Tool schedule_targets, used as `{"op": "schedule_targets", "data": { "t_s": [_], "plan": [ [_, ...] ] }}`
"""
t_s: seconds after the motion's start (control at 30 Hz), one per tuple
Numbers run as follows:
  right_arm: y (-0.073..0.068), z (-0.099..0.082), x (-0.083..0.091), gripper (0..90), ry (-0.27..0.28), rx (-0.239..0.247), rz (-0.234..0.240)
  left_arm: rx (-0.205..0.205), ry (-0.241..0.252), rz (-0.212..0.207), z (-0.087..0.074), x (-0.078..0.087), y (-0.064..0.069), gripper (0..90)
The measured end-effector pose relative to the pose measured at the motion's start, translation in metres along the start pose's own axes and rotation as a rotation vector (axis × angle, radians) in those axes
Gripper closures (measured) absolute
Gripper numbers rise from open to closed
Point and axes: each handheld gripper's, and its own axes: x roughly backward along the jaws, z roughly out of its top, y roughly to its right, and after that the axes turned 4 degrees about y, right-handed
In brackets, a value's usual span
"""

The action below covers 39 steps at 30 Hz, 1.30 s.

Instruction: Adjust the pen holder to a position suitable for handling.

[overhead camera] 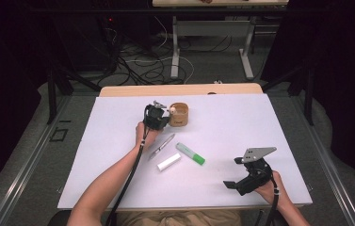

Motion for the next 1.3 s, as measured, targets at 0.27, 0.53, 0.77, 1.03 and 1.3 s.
{"op": "schedule_targets", "data": {
  "t_s": [0.27, 0.53, 0.77, 1.03, 1.3],
  "plan": [
    [0.000, 0.000, 0.000, 0.7, 0.001, -0.006, 0.002, 0.001, 0.004, 0.005, 0.002, -0.003, 0.003, 89.9],
    [0.000, 0.000, 0.000, 0.7, 0.004, -0.002, 0.001, -0.002, 0.013, 0.003, 0.003, -0.005, 0.005, 90.0],
    [0.000, 0.000, 0.000, 0.7, 0.004, -0.001, 0.001, -0.008, 0.007, 0.006, 0.005, -0.006, 0.005, 89.9],
    [0.000, 0.000, 0.002, 0.8, -0.003, 0.003, -0.002, 0.005, 0.005, 0.009, 0.003, -0.003, 0.002, 84.9],
    [0.000, 0.000, 0.002, 0.8, 0.008, 0.000, -0.003, 0.021, -0.016, 0.010, -0.003, 0.019, -0.008, 62.5]
  ]
}}
